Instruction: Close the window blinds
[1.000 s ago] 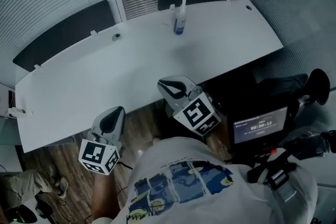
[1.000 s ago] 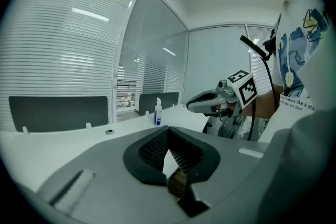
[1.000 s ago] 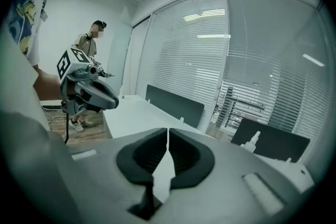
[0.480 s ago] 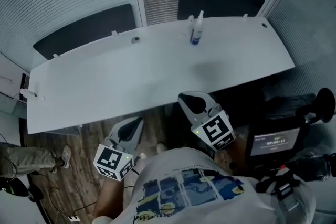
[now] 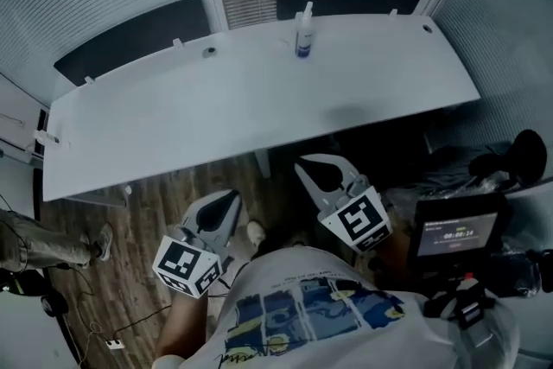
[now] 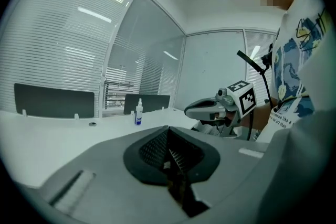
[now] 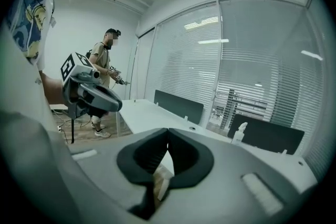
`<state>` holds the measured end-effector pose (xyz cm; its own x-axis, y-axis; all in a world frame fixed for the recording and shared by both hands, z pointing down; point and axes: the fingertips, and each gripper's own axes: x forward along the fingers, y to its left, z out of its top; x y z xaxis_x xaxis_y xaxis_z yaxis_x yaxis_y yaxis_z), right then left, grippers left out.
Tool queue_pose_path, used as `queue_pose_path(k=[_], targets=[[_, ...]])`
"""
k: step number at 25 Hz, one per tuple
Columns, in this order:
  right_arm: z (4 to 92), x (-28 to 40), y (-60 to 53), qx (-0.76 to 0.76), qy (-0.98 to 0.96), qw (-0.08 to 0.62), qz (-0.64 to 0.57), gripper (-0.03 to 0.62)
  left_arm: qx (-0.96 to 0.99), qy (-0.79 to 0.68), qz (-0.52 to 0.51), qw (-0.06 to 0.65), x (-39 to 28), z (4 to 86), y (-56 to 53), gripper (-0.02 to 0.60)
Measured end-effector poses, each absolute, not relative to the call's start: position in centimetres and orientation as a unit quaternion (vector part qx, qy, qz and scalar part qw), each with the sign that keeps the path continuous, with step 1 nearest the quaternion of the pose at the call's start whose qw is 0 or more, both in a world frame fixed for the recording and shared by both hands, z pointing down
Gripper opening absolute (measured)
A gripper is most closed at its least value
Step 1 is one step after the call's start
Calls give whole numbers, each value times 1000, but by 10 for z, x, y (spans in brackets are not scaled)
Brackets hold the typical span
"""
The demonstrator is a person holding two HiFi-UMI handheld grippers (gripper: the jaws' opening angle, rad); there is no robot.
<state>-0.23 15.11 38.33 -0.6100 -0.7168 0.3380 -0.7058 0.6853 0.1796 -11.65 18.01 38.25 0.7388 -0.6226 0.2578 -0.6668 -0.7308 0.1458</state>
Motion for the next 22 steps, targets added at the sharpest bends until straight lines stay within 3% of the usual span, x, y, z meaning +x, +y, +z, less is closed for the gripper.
queue_pose_path(k=[22], targets=[[398,45,240,352,-917,185,-18,3,919,-357,117,120,-40,398,269,8]])
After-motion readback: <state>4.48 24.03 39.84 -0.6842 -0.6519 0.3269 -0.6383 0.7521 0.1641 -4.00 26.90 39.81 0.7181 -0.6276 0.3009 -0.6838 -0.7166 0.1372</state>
